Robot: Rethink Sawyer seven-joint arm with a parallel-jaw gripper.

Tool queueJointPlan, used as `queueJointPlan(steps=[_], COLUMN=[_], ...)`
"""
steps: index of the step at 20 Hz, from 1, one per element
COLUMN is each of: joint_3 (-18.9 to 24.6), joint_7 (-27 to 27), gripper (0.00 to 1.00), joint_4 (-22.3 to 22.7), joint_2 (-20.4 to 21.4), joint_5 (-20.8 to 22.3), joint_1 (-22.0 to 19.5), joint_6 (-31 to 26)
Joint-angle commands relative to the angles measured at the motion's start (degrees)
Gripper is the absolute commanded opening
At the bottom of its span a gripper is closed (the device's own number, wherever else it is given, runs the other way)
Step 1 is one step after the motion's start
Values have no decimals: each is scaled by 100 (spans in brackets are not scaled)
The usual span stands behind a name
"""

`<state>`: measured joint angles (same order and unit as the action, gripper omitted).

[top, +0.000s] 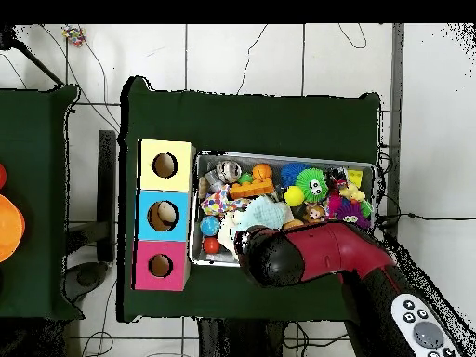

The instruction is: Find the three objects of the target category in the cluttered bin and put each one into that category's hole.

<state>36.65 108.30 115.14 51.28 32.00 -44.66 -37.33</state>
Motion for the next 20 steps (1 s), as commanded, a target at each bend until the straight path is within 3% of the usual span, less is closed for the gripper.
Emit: queueJointPlan(steps=[1, 9, 15, 20], joint_3=[-335, -426, -821, -1126], joint_7=[117, 68, 387, 703], gripper=[100, 100, 100, 100], joint_4=[-336, -449, -932, -1181], joint_2=[-83, -172, -224, -356], joint_5=[-126, -45, 306, 226], joint_1=[-4, 91, 890, 1412], joint_6=[-338, -362, -786, -727])
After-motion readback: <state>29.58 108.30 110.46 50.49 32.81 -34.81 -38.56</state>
